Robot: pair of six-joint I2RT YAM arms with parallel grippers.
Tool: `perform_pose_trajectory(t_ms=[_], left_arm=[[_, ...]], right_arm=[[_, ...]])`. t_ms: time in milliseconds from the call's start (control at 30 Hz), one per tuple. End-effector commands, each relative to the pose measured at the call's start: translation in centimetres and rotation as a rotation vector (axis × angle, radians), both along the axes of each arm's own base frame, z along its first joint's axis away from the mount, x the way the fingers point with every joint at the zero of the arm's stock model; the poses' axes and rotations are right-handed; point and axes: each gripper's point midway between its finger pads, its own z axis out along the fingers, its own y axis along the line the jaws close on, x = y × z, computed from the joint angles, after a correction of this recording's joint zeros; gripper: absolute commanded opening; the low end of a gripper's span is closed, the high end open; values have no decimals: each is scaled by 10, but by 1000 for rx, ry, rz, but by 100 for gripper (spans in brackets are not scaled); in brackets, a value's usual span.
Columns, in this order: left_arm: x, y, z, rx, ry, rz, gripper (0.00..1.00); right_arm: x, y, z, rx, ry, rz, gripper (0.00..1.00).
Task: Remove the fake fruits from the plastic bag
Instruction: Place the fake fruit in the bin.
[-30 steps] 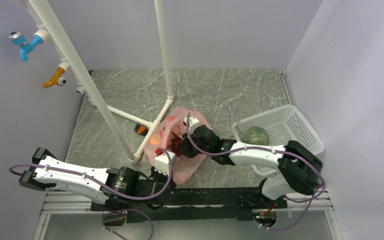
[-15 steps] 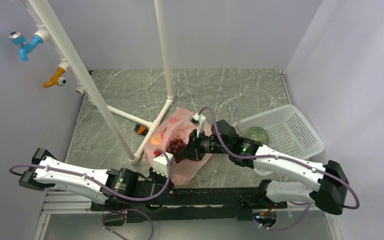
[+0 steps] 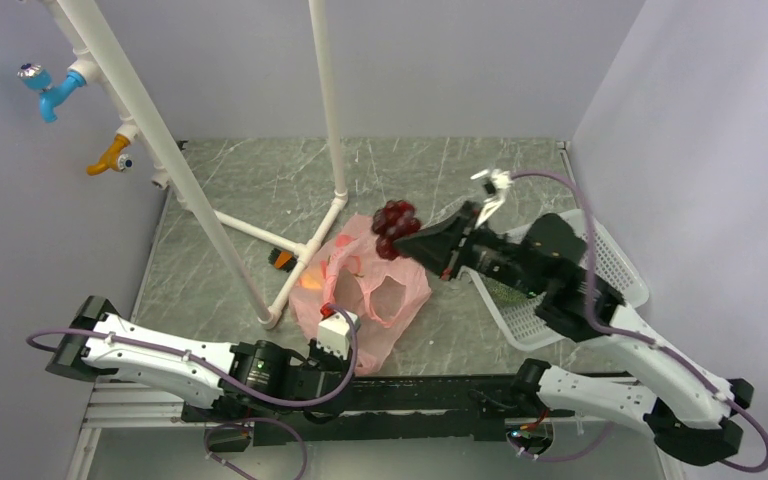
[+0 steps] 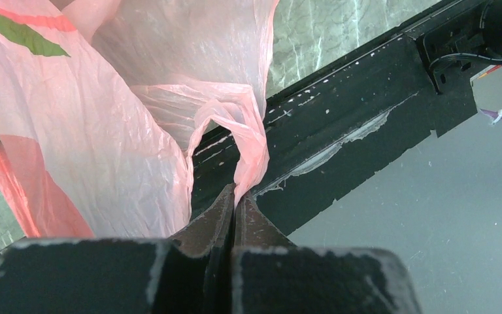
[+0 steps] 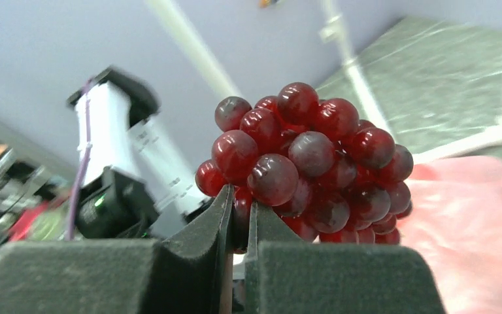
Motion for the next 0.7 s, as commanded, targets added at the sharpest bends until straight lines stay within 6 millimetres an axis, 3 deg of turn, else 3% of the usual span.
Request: perform_pose_trajectory(t_ms=[0, 167, 333, 433, 667], left_arm=[[-4, -9, 14, -51, 9, -13, 0], [-5, -8, 13, -62, 21, -14, 0], [-4, -8, 13, -61, 11, -14, 0], [-2, -8, 18, -55, -4, -19, 0], [-2, -8, 23, -57, -3, -14, 0]], right_arm=[[53, -77, -4, -131, -41, -481, 0], [74, -169, -31, -217, -7, -919, 0], [70, -228, -69, -321, 54, -1177, 0], [70, -246, -93, -429, 84, -1277, 0], [77, -256, -128, -556, 153, -1370, 0]])
